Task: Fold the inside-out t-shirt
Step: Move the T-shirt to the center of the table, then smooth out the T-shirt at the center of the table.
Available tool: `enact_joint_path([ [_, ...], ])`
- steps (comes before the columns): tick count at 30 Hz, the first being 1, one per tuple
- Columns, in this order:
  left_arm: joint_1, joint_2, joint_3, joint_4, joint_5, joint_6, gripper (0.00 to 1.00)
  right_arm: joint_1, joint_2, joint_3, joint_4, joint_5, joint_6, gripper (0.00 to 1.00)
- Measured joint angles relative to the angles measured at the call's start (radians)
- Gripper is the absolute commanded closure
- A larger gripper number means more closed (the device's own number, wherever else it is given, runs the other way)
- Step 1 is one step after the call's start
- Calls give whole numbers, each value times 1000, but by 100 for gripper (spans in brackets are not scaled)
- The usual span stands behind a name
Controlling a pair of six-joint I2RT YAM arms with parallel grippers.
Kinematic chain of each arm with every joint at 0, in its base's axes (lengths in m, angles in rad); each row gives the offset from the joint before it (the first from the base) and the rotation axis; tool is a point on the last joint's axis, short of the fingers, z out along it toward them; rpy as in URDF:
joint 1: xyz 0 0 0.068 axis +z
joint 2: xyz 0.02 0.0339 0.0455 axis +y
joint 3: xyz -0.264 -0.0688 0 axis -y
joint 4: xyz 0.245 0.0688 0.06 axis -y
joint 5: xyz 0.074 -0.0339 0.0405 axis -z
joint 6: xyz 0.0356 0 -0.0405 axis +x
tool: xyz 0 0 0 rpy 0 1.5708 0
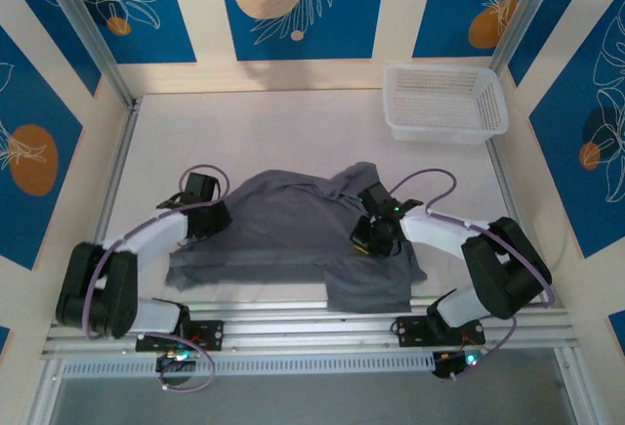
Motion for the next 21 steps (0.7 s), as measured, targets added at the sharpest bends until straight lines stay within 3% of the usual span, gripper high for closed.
enact_joint_path([
  [3, 18, -42, 113, -91, -84, 25, 72, -39, -16, 36, -87, 22, -33, 90],
  [6, 103, -1, 239, -120, -128, 49, 72, -74, -29, 95, -109, 26, -63, 86],
  [11, 209, 174, 322, -140, -30, 96, 72, -98, -40, 135, -117, 22, -97, 84],
  [21, 209, 275, 270, -187, 47, 122, 54, -111, -29, 128, -122, -13, -116, 82],
])
